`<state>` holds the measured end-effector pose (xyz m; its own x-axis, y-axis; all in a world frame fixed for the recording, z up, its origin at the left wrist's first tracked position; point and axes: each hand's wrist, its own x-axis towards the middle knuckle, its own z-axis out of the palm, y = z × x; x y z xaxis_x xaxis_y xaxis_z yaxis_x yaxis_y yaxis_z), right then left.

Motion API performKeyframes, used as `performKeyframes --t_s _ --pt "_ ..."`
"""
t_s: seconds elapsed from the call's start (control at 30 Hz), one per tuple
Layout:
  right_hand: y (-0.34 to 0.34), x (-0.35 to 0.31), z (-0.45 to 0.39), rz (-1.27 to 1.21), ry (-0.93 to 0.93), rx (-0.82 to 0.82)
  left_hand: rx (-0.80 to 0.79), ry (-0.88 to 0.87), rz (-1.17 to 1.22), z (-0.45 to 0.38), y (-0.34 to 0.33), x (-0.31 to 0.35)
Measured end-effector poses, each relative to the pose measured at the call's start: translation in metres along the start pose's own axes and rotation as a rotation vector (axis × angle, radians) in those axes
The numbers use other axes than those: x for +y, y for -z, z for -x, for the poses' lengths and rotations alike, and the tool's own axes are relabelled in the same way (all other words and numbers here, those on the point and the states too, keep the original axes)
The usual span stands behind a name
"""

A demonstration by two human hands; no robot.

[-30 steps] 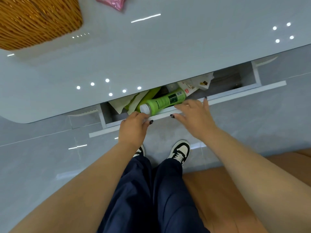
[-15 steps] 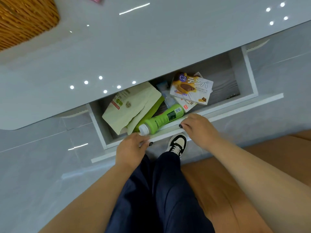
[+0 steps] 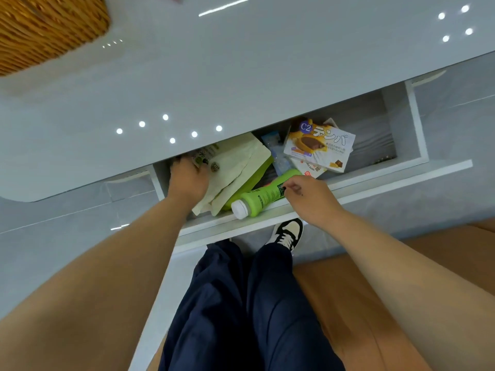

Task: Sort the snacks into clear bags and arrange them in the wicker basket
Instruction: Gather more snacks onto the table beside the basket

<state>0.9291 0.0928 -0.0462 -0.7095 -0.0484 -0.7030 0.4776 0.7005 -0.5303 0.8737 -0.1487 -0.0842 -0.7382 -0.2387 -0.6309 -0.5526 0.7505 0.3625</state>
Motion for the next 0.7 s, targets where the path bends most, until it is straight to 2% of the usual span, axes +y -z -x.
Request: performKeyframes --t_s 0.13,0.23,0.33,0.43,0.57,0.63,0.7 --pt "-0.013 -0.012 -0.002 -0.14 0.036 0.034 -0.224 0.061 -0.08 -0.018 0.012 -0.01" --pt "-0.019 -0.021 -0.004 -0.148 0.074 0.035 -0.208 0.038 -0.066 -0.009 0.019 -0.018" --pt "-0.019 -0.035 -0.003 -0.146 0.11 0.115 -0.225 -0.053 -0.084 0.025 0.014 -0.022" --pt "-0.017 -0.052 -0.001 -0.126 0.209 0.184 -0.066 -0.188 -0.198 0.057 0.007 -0.021" --pt "-0.012 -0.072 -0.001 0.135 0.5 0.303 -0.037 -0.374 -0.433 0.074 0.013 -0.028" --pt "-0.008 -0.078 -0.006 0.338 0.585 0.223 -0.068 -0.497 -0.555 0.081 0.021 -0.032" --pt "-0.004 -0.084 -0.011 0.456 0.648 0.067 -0.079 -0.567 -0.566 0.087 0.034 -0.031"
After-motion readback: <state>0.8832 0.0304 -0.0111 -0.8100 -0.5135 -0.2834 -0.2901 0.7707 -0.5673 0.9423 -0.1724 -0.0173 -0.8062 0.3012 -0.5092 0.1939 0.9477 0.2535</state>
